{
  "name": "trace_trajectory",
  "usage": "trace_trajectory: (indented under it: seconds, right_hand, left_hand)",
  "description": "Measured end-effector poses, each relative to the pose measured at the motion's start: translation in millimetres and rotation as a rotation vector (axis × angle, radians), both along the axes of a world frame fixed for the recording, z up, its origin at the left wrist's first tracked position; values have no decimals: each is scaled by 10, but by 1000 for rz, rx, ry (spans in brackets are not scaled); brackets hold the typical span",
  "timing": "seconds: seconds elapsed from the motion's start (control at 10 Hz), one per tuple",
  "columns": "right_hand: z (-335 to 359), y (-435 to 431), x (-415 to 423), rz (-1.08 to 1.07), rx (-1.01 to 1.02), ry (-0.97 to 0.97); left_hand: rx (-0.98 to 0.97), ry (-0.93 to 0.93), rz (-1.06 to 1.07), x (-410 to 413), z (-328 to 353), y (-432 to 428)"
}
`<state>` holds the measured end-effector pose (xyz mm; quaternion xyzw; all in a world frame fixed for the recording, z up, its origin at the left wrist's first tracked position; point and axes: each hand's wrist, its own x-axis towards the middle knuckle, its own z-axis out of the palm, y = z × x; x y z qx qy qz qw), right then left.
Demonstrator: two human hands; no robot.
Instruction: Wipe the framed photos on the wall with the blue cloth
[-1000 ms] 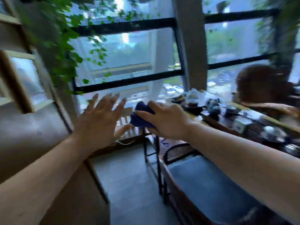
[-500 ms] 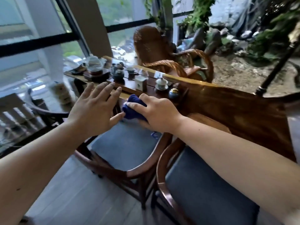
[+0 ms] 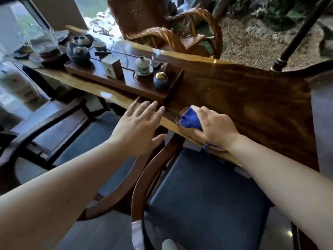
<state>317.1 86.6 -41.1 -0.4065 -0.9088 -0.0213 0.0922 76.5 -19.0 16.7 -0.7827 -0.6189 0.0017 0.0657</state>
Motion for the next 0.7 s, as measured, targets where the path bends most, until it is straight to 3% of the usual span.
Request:
trace_trajectory:
  seconds: [0.3,0.5,0.7]
  right_hand:
    - [-930,783,271,-120,-70,-184]
    - [-1510,956,154,-160,-208,-172]
    - [-1512,951,115,-216,-325,-233]
  left_hand:
    - [-143,33,36,-25,-777,311]
    - [-185,38,34,-201,-1032,458]
    - [-176,73,57,-332,-950,452]
